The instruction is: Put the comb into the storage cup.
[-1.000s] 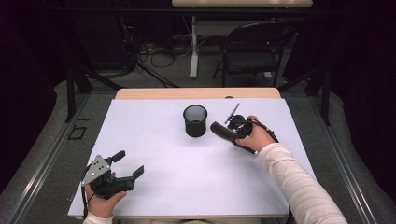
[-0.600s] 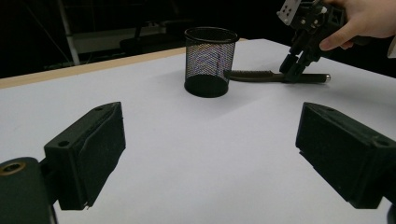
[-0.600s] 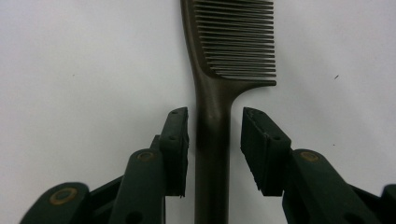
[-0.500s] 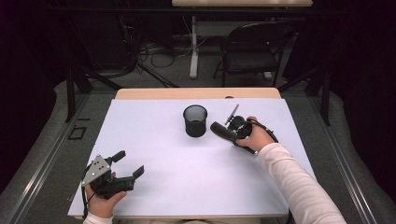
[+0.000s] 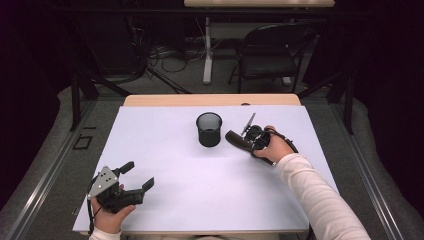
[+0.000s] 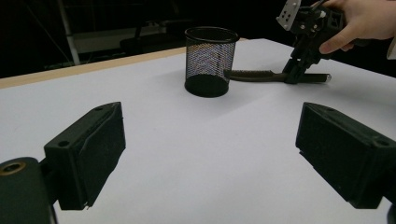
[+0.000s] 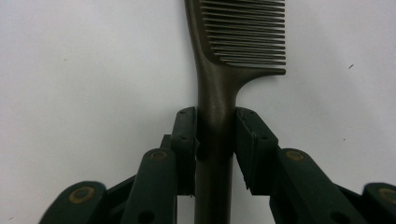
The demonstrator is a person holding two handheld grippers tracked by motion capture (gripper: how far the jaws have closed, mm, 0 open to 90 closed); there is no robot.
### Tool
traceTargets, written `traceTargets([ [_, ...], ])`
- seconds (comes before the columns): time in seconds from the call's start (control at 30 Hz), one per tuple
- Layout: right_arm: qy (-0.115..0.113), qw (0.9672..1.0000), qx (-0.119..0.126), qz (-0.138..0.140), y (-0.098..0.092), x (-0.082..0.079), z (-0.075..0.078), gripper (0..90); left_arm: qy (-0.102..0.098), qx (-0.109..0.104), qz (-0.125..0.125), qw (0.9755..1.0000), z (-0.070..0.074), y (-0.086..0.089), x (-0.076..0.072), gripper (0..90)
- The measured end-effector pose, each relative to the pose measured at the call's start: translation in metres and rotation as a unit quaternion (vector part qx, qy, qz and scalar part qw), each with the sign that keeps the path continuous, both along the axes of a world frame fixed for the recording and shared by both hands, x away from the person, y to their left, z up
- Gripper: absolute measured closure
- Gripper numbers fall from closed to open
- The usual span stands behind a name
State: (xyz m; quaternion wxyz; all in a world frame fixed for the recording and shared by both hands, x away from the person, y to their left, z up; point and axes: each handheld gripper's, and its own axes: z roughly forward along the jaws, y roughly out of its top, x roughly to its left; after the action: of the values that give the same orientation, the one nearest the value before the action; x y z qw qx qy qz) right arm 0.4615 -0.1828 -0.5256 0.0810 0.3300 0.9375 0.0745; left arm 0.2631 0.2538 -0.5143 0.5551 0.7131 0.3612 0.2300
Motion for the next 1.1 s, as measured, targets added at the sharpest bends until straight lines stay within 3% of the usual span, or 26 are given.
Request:
traceTargets([
  [1.1, 0.002, 1.0, 0.004, -0.006, -0.0015, 0.0002, 0.0003, 72.6, 0.001, 0.0, 0.001, 1.0, -0.0002, 0.0001, 0.0002, 8.2],
])
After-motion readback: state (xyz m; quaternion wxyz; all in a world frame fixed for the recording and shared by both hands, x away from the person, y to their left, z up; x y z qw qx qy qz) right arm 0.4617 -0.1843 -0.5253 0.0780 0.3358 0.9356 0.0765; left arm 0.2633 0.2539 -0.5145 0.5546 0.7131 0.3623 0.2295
